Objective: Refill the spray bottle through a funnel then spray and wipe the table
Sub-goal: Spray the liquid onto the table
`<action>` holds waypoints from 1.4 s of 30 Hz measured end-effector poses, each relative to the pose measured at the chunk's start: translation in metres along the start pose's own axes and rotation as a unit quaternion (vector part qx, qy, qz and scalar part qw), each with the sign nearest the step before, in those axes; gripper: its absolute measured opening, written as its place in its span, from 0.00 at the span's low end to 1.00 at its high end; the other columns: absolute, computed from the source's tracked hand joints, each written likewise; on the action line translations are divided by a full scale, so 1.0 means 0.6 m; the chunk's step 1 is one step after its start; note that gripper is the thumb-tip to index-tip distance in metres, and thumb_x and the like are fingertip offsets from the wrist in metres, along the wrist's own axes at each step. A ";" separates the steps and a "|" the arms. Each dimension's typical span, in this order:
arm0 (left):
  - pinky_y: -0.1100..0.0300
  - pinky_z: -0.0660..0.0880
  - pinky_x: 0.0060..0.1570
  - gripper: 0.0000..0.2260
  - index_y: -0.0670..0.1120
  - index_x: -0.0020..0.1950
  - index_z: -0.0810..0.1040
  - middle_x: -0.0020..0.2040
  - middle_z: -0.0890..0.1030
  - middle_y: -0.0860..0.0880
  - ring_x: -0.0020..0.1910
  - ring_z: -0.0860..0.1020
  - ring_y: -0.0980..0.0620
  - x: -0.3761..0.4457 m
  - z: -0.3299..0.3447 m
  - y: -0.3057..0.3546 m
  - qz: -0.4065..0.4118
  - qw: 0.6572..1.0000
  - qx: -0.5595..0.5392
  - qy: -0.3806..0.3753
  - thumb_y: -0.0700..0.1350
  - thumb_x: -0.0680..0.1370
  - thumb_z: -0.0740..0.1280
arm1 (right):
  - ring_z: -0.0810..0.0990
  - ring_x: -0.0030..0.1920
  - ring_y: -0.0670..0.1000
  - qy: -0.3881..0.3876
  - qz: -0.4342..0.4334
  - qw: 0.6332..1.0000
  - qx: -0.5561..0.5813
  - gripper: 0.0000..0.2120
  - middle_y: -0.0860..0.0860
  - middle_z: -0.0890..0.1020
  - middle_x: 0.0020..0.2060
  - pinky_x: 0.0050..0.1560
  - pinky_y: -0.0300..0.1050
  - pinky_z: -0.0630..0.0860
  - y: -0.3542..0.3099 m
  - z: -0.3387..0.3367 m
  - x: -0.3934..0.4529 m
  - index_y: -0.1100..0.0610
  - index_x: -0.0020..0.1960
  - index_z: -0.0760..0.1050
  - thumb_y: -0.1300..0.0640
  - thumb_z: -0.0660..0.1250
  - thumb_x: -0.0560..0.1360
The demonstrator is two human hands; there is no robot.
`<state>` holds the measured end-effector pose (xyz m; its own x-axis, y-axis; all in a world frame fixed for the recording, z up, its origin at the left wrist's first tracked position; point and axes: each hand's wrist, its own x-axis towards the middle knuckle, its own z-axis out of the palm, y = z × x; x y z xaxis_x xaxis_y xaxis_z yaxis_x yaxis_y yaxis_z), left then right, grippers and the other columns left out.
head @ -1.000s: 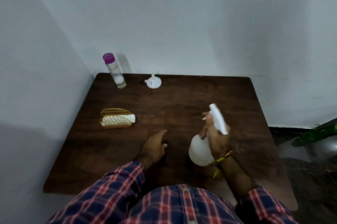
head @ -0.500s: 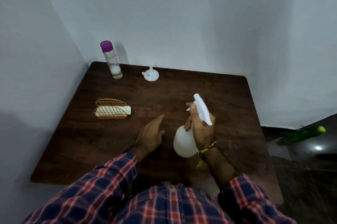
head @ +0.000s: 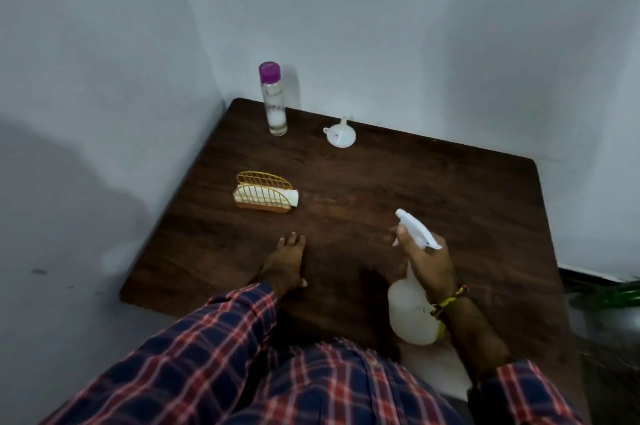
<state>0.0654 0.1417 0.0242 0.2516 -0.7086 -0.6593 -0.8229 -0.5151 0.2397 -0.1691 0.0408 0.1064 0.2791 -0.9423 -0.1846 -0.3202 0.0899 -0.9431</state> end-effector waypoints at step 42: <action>0.47 0.56 0.76 0.38 0.41 0.80 0.48 0.81 0.48 0.43 0.79 0.48 0.42 0.001 0.023 0.120 0.006 0.997 0.052 0.057 0.38 0.77 0.67 | 0.83 0.49 0.57 0.017 0.131 0.946 -0.297 0.31 0.51 0.84 0.49 0.53 0.51 0.81 -0.001 -0.030 0.009 0.43 0.58 0.80 0.25 0.60 0.65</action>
<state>-0.0010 0.1108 0.0313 0.2929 -0.7678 -0.5698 -0.8734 -0.4573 0.1673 -0.1838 0.0299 0.1111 0.0942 -0.9234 -0.3720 -0.8293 0.1340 -0.5426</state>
